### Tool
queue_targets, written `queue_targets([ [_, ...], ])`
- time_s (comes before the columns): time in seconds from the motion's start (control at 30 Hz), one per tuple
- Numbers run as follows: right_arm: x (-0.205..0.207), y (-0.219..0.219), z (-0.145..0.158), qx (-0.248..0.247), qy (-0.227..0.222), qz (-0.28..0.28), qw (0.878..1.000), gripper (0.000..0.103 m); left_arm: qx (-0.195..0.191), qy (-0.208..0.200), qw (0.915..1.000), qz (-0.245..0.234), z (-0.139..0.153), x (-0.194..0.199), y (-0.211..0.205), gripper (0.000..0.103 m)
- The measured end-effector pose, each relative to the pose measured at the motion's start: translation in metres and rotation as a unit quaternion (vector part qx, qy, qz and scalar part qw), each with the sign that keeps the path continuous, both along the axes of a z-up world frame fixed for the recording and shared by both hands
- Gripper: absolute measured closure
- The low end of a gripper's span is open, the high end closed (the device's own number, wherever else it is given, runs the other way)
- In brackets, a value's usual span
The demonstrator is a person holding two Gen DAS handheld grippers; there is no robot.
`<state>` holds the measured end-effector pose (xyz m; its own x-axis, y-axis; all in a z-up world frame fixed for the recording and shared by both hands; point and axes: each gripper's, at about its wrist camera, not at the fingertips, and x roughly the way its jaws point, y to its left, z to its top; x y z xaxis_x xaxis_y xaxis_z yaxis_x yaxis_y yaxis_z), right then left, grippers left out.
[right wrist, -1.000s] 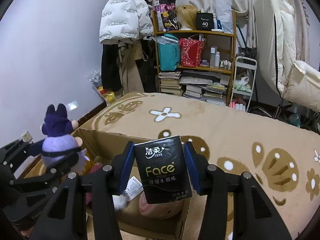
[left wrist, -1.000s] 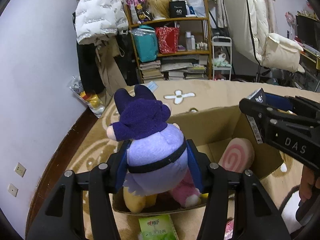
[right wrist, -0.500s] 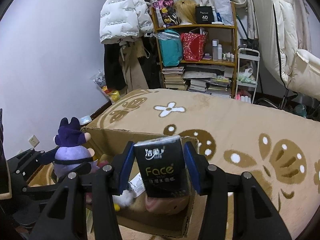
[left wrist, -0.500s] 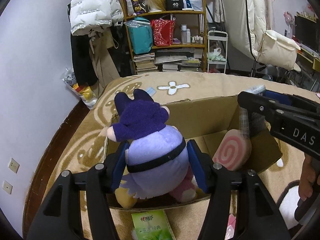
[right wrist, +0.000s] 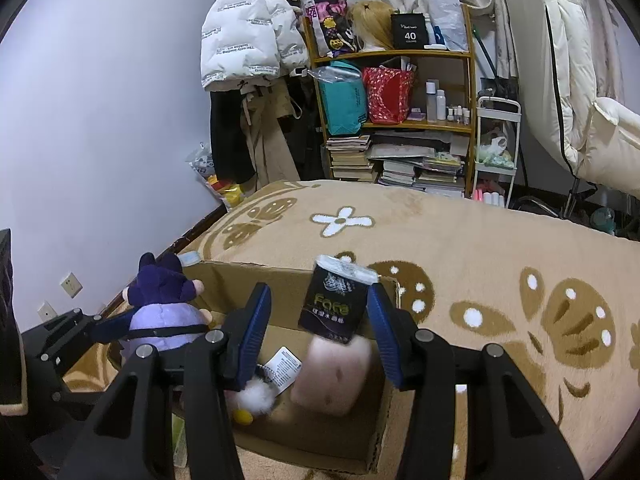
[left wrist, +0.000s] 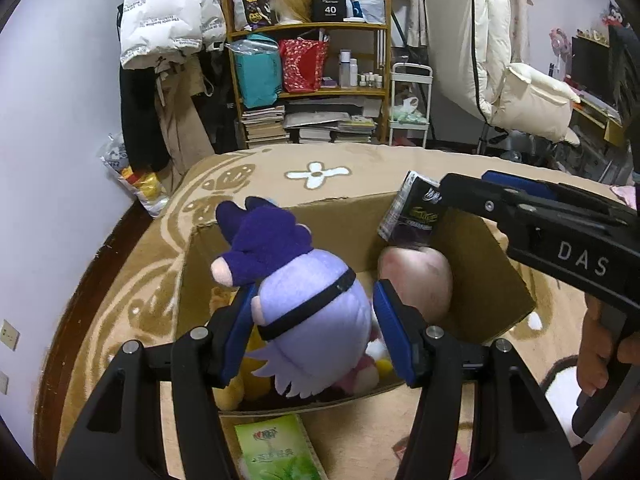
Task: Organize soft objects
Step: 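Lower both held items into the box and open both tools, then move the left tool to the green tissue pack while the right tool approaches the pink wrapped roll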
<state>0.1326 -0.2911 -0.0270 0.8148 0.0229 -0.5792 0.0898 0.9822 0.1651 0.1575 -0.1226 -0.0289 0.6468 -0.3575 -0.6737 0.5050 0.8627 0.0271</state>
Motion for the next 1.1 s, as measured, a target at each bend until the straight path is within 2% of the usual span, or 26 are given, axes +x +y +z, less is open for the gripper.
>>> queue_targets([
  [0.13,-0.001,-0.001,0.0,0.002,0.001,0.001,1.0,0.05,-0.001,0.004,1.0,-0.006,0.0,-0.002,-0.002,0.042],
  [0.23,-0.001,-0.002,0.001,0.007,0.001,0.0,1.0,0.05,0.0,0.004,1.0,-0.005,-0.001,-0.005,-0.002,0.026],
  [0.37,-0.004,-0.005,0.0,0.013,0.005,-0.005,1.0,0.049,0.002,-0.003,1.0,-0.002,0.002,-0.01,-0.003,0.02],
  [0.43,-0.005,-0.006,0.0,0.015,0.008,-0.006,1.0,0.038,-0.001,-0.008,1.0,-0.003,0.006,-0.013,-0.002,0.017],
  [0.5,-0.008,-0.005,0.001,0.015,0.007,-0.008,1.0,0.036,0.0,-0.015,0.9999,0.003,0.01,-0.017,0.0,0.009],
  [0.57,-0.009,-0.006,0.002,0.015,0.007,-0.007,1.0,0.032,-0.001,-0.02,0.9998,0.005,0.013,-0.021,0.003,0.008],
  [0.63,-0.009,-0.006,0.002,0.014,0.009,-0.008,1.0,0.022,0.003,-0.021,0.9997,0.008,0.016,-0.025,0.006,0.008],
  [0.77,-0.019,-0.005,0.007,0.014,0.011,-0.005,1.0,0.022,0.015,-0.026,0.9992,0.025,0.02,-0.034,0.016,0.005],
  [0.87,-0.023,-0.003,0.009,0.013,0.012,-0.005,1.0,0.014,0.023,-0.032,0.9983,0.043,0.025,-0.042,0.027,0.003],
  [1.07,-0.037,0.003,0.014,0.013,0.014,-0.003,1.0,0.012,0.037,-0.036,0.9966,0.064,0.033,-0.055,0.043,0.003],
  [1.1,-0.041,0.007,0.015,0.01,0.016,-0.002,1.0,0.009,0.038,-0.036,0.9964,0.066,0.035,-0.057,0.045,0.002],
])
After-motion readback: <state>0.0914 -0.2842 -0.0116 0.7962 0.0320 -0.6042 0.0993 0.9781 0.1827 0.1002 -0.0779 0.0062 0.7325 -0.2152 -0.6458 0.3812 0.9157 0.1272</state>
